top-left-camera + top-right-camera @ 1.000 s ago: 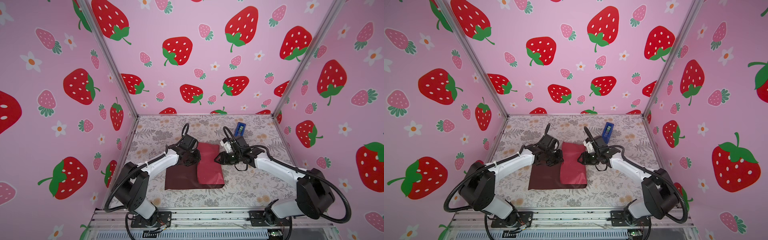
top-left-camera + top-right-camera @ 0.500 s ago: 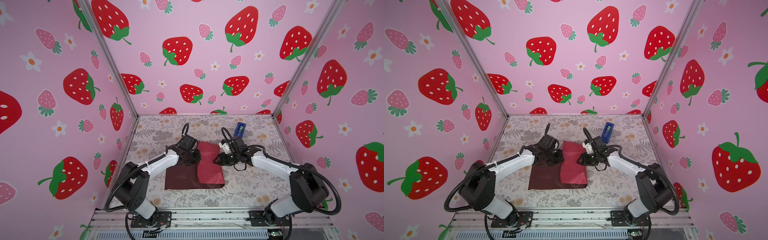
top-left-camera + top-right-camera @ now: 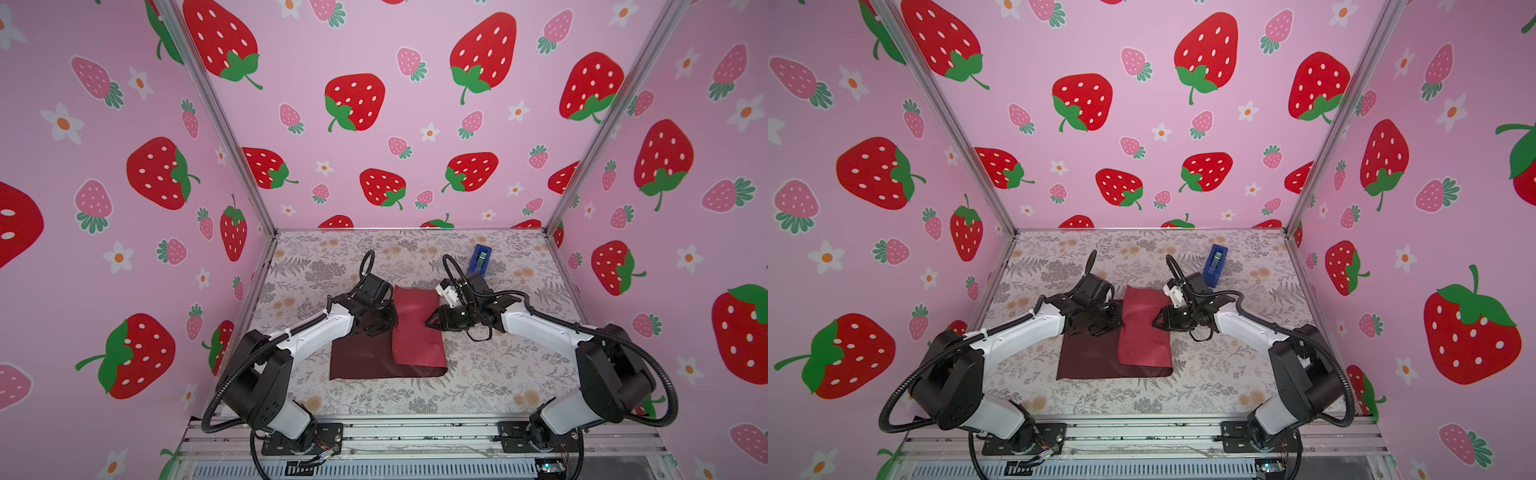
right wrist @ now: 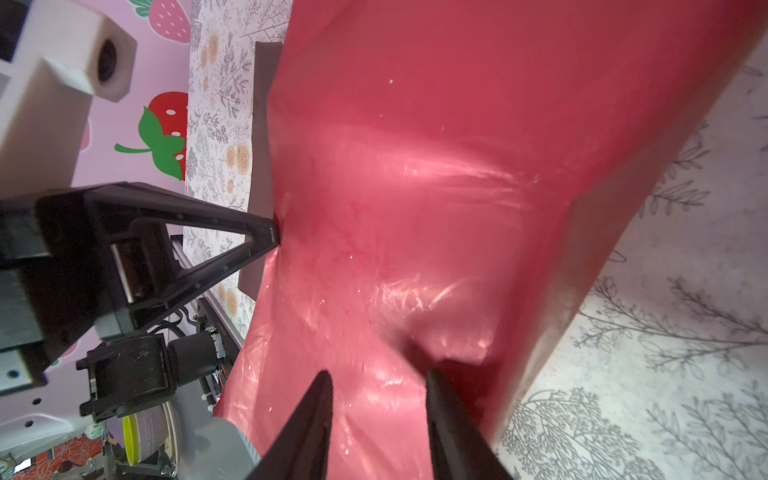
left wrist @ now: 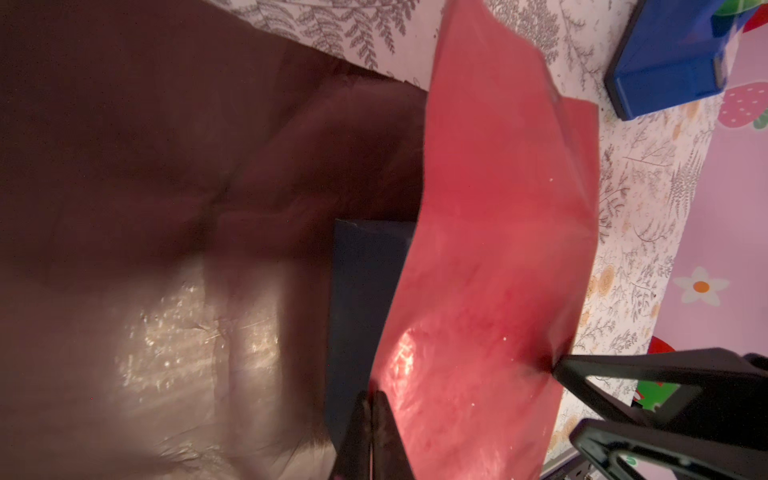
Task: Wrap the gift box in paper
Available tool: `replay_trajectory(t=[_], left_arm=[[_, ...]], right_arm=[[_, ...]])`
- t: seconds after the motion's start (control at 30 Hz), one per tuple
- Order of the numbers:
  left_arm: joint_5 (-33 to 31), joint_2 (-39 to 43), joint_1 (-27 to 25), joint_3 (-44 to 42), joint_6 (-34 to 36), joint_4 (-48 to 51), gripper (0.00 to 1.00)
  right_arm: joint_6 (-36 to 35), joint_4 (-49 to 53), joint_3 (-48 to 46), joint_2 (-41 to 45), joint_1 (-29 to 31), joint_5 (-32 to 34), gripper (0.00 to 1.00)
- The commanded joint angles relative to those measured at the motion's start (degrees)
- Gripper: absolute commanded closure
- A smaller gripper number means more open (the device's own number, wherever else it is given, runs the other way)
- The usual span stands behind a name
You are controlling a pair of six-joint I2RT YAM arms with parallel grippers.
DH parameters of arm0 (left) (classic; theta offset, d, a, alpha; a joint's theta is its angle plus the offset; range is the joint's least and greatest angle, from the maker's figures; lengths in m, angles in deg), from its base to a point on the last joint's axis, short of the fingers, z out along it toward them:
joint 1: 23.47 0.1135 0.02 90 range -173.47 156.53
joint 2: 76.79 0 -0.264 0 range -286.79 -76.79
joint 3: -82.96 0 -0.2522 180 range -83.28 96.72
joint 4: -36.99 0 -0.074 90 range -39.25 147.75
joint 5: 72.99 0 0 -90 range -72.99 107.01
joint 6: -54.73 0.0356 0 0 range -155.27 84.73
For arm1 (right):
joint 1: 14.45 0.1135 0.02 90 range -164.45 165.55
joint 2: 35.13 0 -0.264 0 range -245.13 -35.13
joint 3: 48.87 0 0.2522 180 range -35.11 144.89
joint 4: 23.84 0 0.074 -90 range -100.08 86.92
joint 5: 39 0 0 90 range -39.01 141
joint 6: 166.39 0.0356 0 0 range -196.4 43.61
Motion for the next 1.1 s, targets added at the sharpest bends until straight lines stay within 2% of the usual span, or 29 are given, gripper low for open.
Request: replay_trajectory(t=[0.0,0.2,0.4,0.73,0.87,0.97,1.07], left_arm=[[-1.43,0.11,0.12,-0.84,-0.3,1.59,0.93],[-0.03,-0.69,0.1,-1.87,-1.06,-0.22,0.93],[-0.37,3.79,2.74,-3.58,-0.78,-1.49,0.68],[13.31,3.51,7.52,-8.39,-2.46,-16.03,0.45],[17.3,0.22,7.75,-8.65,-3.38,-19.81,0.45],[20.47,-1.15,7.76,-9.7,-5.01,-24.12,0.52],[21.07,-0.96,7.75,-10.57,-5.54,-25.62,0.6]], right_arm=[[-0.56,1.91,-1.64,-1.67,0.1,1.18,0.6],[-0.51,1.99,-1.86,-1.36,0.1,1.11,0.6],[-0.34,2.16,-1.86,-0.82,0.1,1.28,0.6],[-0.24,2.36,-1.51,-0.57,0.09,1.23,0.6],[-0.24,2.28,-1.42,-0.63,0.09,1.19,0.6],[-0.18,2.2,-1.42,-0.67,0.06,1.19,0.6],[-0.16,2.2,-1.38,-0.71,0.1,1.13,0.6]])
